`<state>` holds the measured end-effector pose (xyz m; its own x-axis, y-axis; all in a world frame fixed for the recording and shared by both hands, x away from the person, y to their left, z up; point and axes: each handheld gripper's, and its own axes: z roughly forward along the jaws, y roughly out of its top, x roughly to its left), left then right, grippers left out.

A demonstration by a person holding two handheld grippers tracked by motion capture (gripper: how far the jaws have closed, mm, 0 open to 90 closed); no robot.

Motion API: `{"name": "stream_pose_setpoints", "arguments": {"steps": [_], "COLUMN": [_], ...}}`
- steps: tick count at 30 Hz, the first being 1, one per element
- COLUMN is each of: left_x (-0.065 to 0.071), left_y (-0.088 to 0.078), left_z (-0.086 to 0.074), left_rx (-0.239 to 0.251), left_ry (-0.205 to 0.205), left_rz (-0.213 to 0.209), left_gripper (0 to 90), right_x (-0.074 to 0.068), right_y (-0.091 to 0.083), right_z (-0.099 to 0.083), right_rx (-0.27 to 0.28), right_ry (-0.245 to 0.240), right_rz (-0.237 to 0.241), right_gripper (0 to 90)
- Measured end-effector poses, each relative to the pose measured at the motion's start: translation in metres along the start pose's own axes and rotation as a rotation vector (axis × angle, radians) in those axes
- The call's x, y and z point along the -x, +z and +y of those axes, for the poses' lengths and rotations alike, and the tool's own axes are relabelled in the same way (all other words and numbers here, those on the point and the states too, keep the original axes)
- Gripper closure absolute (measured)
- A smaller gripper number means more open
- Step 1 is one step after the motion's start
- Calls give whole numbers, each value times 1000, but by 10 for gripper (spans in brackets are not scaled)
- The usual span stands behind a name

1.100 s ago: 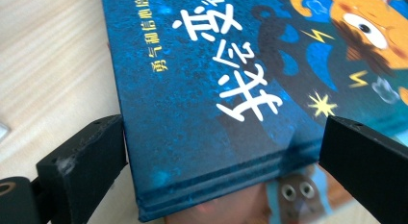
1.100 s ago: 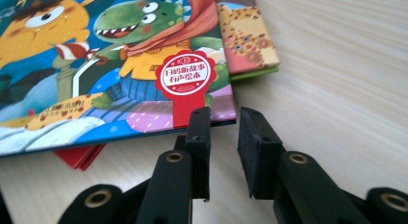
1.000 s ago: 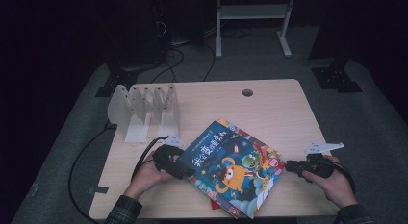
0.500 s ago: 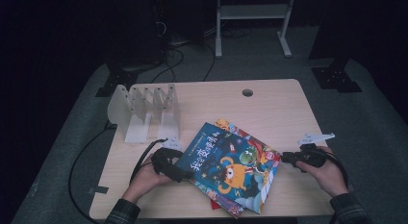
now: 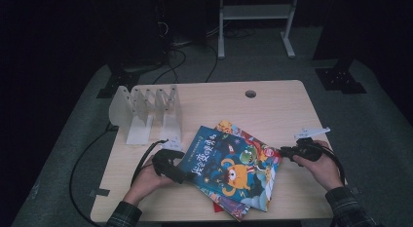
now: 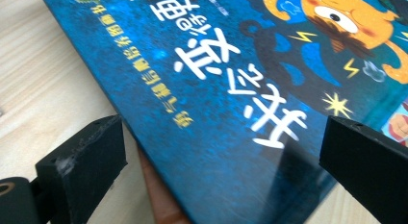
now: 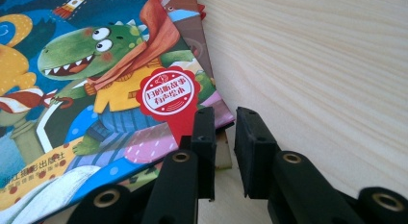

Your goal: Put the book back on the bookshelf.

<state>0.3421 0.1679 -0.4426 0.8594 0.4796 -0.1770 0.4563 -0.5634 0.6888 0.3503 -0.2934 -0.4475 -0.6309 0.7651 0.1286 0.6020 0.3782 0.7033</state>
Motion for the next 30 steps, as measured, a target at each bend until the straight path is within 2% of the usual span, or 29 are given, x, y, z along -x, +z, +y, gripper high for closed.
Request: {"name": "stream_pose_setpoints", "arguments": {"steps": [11, 19, 24, 30], "left_x": [-5, -13, -15, -16], "left_y": [-3, -4, -8, -13], "left_z": [-1, -6, -11, -16], "left_rx": [9, -7, -3, 0], "left_ry": [-6, -41, -71, -90], "left_rz": [16, 41, 30, 42], "left_gripper": [11, 0, 0, 0], "right_x": [-3, -10, -17, -29], "right_y": [16, 27, 30, 29], "right_z": [15, 25, 27, 24], "right_rx": [4, 5, 2, -3], "right_ry": [-25, -47, -67, -93], "right_rz": [-4, 17, 46, 95], "right_gripper": [793, 798, 798, 801]}}
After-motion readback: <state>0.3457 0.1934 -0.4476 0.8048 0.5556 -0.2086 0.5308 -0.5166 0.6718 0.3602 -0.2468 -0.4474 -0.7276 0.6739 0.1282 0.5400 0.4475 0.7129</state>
